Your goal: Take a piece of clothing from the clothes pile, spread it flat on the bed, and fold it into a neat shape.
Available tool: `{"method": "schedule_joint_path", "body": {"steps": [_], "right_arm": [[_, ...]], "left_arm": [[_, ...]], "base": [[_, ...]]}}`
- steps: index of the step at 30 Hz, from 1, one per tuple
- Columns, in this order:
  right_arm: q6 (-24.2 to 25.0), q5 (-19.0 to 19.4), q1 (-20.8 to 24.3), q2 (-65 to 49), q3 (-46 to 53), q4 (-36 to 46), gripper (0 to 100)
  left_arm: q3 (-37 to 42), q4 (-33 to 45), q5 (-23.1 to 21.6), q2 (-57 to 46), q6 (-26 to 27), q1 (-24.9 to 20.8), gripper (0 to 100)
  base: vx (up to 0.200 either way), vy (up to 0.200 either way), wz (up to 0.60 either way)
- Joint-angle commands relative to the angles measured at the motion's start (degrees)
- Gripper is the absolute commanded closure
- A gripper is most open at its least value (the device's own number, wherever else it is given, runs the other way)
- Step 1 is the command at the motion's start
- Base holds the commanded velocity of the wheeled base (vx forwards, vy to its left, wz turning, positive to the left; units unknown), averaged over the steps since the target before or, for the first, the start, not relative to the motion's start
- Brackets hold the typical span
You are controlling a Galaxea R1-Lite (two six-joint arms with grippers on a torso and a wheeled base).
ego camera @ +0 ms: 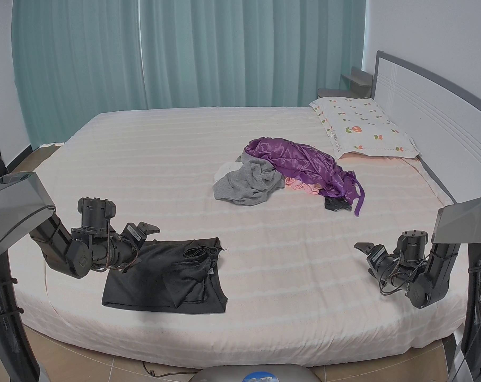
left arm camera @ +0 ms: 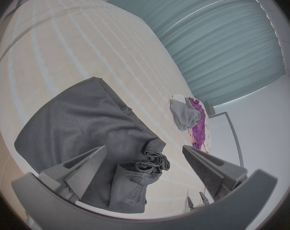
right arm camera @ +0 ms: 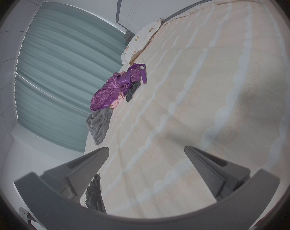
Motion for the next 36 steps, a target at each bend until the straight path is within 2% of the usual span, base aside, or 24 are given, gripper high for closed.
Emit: {"method": "schedule_joint_path", "body": {"steps": [1, 5, 27, 33, 36], "right_arm": [[0.0, -0.1, 0.1, 0.1, 0.0, 0.0, 0], [-0.8, 0.0, 0.1, 0.2, 0.1, 0.0, 0], [-1.1, -0.1, 0.1, -0.3, -0.2, 0.0, 0], [-0.9, -0.6, 4.5, -4.7, 1.4, 0.5, 0], [-1.6, -5.7, 11.4, -8.2, 2.9, 1.1, 0]], "left_arm": [[1.2, -0.2, -2.5, -0.9, -0.2, 1.4, 0], [1.2, -0.2, -4.9, -0.7, -1.8, 1.5, 0], [1.7, -0.3, -7.5, 0.0, -1.6, 1.9, 0], [3.1, -1.9, -7.1, -0.1, -1.2, 1.6, 0], [5.1, -6.0, -7.4, 0.0, -1.3, 1.6, 0]], "base": [[0.0, 0.2, 0.0], [0.0, 0.2, 0.0], [0.0, 0.2, 0.0], [0.0, 0.2, 0.0], [0.0, 0.2, 0.0]]}}
